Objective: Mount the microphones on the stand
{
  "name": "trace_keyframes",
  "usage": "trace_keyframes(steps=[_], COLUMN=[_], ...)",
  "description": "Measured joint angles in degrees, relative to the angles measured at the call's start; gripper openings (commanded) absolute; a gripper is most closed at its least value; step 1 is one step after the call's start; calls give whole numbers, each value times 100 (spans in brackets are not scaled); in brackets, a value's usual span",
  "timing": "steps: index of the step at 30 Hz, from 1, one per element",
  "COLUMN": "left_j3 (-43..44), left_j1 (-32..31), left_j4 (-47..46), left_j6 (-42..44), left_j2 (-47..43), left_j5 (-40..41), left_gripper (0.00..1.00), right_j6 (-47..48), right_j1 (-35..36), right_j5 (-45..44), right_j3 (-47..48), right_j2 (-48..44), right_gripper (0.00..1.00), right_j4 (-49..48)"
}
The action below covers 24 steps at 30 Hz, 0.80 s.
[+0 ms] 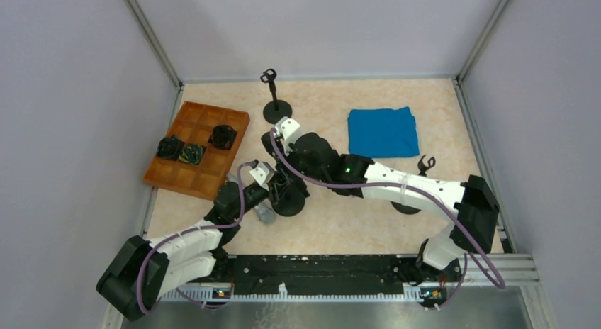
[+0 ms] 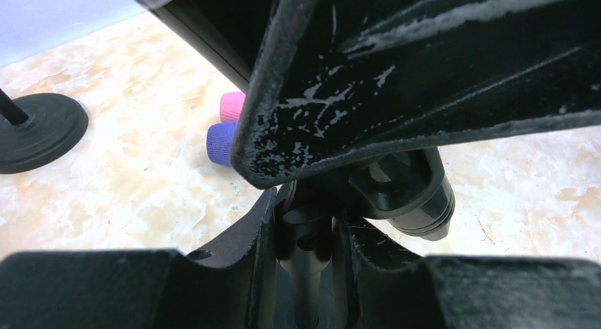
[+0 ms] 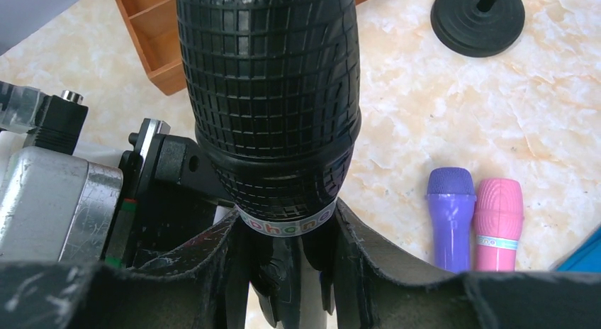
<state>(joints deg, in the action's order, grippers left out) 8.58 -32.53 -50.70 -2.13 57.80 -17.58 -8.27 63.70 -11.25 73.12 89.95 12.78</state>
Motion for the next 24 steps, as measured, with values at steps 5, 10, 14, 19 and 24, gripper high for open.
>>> trace_keyframes(steps=[5,10,14,19,24], left_j3=[0,0,0,0,0], left_j1=[37,57,63,107,181], left_j4=[61,66,68,122,127], left_j6=[-13,-33,-37,-4,-31], left_j2=[-33,-33,-33,-66,-63], left_j5=[-44,-61,-81,-188,-295], left_gripper=[0,0,0,0,0], right_j6=[74,105,101,33,-63], right_j1=[39,42,44,83,144], right_j5=[-66,-70,-72,-140,-376], right_j3=[-2,0,24,431,892], right_j2=[11,15,17,149,350], right_gripper=[0,0,1,20,43], right_j4=[0,2,33,525,957])
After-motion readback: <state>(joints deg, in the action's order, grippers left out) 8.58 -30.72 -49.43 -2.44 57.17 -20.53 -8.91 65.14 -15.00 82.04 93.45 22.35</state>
